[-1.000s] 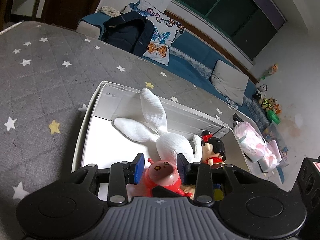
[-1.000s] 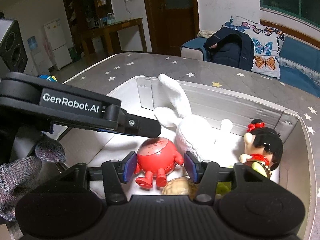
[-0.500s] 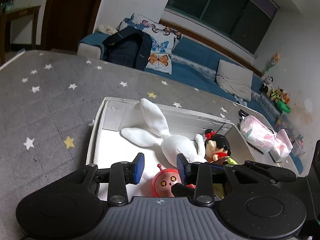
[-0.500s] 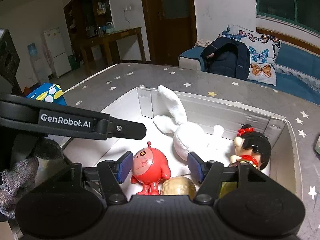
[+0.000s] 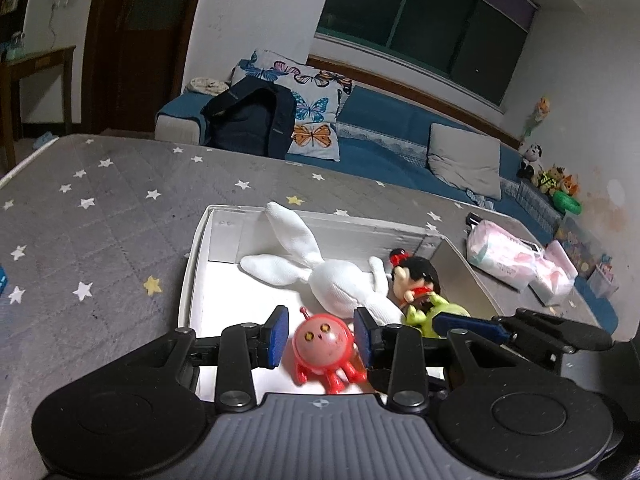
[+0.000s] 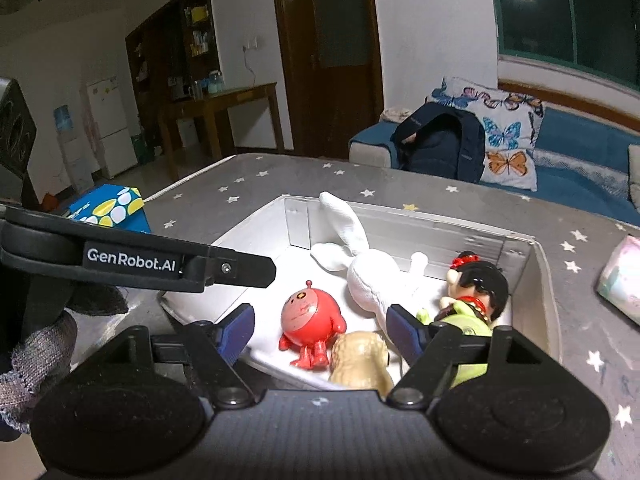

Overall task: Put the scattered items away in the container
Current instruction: 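Open the left gripper and withdraw it from the box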

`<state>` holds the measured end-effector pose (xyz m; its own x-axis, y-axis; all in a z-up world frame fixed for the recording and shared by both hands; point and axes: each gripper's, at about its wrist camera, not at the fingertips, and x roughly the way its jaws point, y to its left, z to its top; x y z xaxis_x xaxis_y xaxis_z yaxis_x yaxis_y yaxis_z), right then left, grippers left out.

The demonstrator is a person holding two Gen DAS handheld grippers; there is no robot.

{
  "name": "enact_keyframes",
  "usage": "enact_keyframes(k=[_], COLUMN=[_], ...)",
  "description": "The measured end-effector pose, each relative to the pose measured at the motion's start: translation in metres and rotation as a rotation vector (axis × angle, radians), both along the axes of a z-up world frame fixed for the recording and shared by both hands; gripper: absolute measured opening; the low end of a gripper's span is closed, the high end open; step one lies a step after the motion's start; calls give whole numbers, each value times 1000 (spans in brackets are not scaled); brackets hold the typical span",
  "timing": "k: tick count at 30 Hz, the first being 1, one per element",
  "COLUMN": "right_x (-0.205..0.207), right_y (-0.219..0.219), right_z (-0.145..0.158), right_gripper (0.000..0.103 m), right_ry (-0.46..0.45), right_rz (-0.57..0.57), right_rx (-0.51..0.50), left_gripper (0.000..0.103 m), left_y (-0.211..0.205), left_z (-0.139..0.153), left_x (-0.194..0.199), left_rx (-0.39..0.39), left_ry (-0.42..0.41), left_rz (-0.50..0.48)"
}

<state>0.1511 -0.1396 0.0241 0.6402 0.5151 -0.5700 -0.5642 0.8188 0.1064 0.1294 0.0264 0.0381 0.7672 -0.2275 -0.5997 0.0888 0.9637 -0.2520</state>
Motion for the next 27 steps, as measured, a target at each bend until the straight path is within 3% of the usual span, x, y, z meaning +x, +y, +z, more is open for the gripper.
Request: enact_keyframes(k=[2,4,8,10,16,27], right_x=[-9,-18,-37,-44,-65,-88], right_y=[-3,-6,-14,-17,-28,-46], right_z=[0,1,2,2,1,-4], right_gripper=[76,85,88,97,103,103], right_ry=[-13,-25,-50,-53,-73,-73], right_rz=[-3,-6,-23,-30,-61,-110], right_rx=[-6,-8,-6,3,16,37], left_gripper=[38,38,38,38,38,37], left_y=[-4,-7,-11,-13,-19,-26], left_z=[1,1,1,0,-3,-14], left_x=[-8,-15,-29,-35,-51,-75], left_rx=[14,27,31,31,43,81], left_ry=[-10,-20,-27,-29,-27,-25], left_rz=[-2,1,-3,-8,-15,-10])
